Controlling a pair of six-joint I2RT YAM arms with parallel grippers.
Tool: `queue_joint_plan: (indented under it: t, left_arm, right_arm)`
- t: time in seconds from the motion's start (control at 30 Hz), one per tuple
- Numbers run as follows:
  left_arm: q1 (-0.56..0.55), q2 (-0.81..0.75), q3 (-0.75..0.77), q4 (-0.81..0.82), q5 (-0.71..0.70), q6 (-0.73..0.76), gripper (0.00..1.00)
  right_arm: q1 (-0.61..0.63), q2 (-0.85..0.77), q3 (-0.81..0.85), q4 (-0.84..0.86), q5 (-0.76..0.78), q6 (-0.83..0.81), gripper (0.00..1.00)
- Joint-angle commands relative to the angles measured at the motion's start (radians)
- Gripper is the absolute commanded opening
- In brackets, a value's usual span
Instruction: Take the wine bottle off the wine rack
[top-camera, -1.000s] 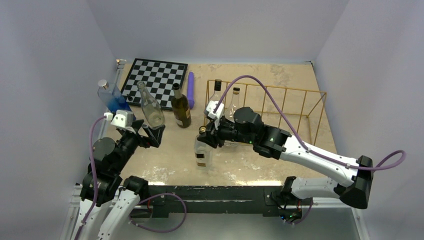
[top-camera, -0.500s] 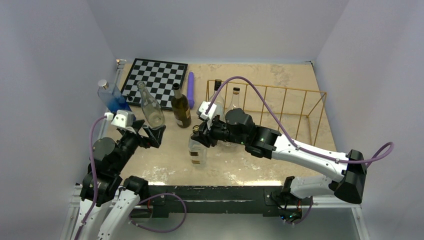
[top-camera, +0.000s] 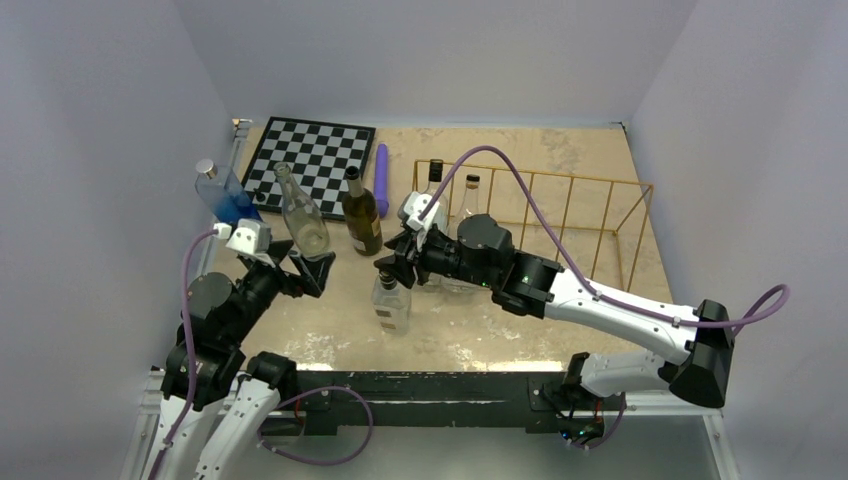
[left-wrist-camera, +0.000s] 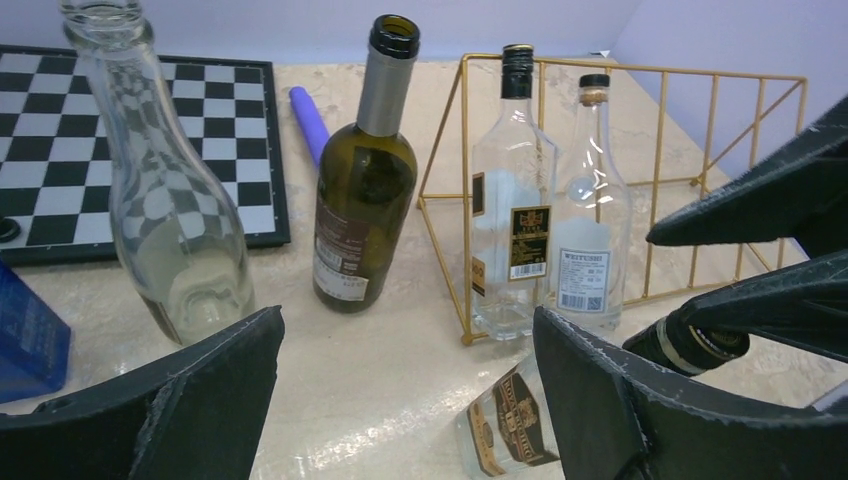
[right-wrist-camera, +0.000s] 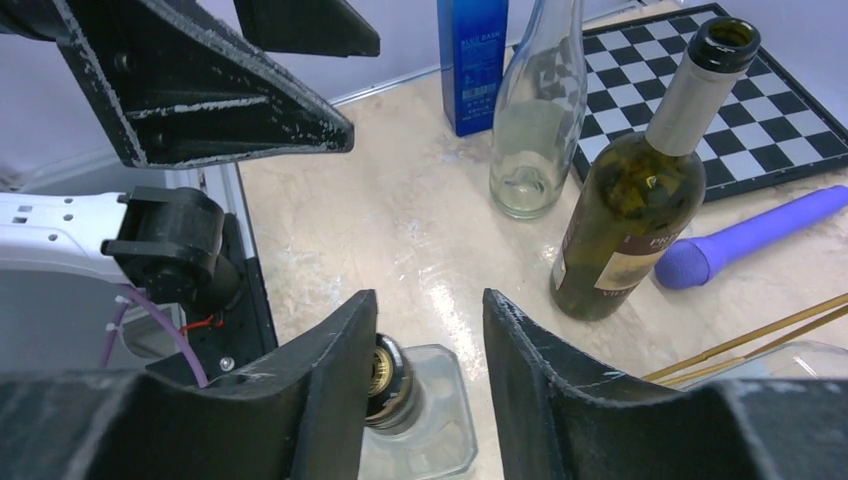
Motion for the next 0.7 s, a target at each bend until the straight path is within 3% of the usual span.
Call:
queue_joint_plan:
  t: [0.0,0.13,0.23,0.43,0.67]
  left_arm:
    - [-0.002,0.003,-0.005,0.067,0.137,0.007,0.99]
    - [-0.003,0.032,-0.008,0.127,0.310,-0.014,0.97]
    - [-0.003,0.057,-0.006,0.147,0.392,-0.010,0.94]
    - [-0.030,0.072,-0.013,0.193,0.474,-0.026,0.93]
    - [-0.174,0.177,0.028,0.186,0.354,0.003,0.87]
  right_arm:
    - [0.003,-0.082,0.074,-0.011,0.006,0.048,0.52]
    - [0.002,-0.185,0.067,-0.053,-0.004,0.054,0.74]
    - [0.002,-0.265,0.022,-0.062,0.057,0.038,0.96]
    - [0.002,-0.410,-0.081,-0.062,0.179,-0.003,0.99]
    - [0.002,-0.488,-0.129,-0.095,0.232,-0.036,0.99]
